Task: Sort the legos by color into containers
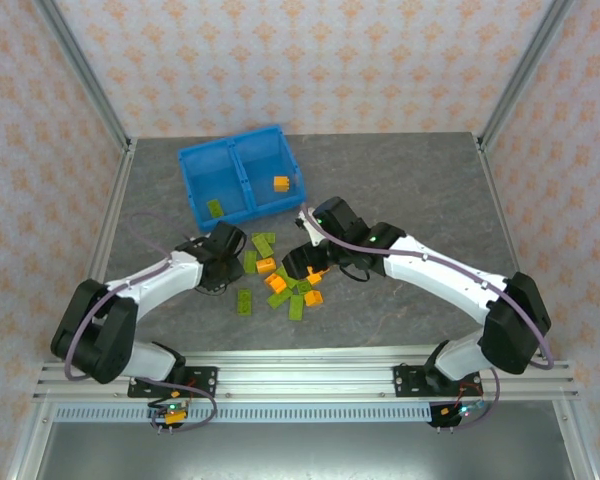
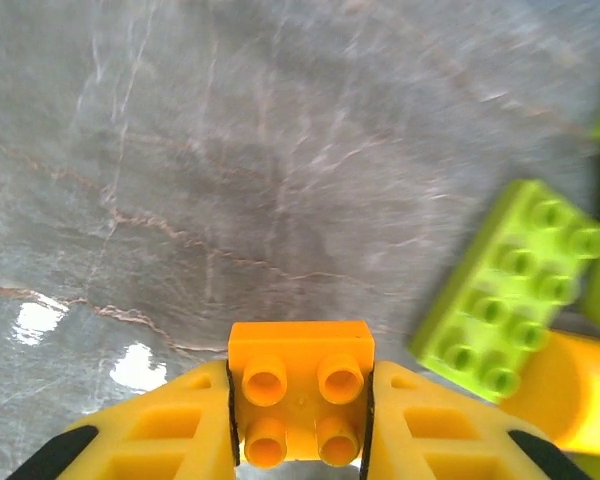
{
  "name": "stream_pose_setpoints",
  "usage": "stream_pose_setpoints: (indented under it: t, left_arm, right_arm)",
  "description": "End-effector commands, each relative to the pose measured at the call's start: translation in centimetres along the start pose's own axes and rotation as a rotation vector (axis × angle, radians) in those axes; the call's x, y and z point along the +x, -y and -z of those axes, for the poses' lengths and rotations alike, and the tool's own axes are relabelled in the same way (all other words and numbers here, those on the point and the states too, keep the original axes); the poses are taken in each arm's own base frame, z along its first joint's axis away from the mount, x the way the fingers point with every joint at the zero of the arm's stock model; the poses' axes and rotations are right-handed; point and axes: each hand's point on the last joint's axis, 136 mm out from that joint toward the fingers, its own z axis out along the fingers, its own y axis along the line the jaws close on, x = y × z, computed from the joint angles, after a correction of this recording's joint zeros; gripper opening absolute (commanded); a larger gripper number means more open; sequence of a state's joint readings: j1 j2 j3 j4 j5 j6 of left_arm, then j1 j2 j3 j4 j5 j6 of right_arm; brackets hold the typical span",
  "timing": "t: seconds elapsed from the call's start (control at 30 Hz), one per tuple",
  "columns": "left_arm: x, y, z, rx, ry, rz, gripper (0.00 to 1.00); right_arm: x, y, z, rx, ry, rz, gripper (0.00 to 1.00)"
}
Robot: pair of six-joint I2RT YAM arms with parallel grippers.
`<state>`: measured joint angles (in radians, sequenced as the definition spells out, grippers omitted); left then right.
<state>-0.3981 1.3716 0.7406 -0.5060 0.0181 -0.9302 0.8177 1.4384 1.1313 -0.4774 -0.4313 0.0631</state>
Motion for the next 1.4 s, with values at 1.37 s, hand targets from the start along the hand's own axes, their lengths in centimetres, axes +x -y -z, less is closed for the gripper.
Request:
stream_pose_setpoints:
  t: [1.37]
  left_arm:
    - [-16.7, 21.2, 5.2, 0.127, 0.359, -0.204, 0.6]
  right_arm:
    - [-1.3, 0.9, 4.4, 0.095, 0.162, -0.088, 0.85]
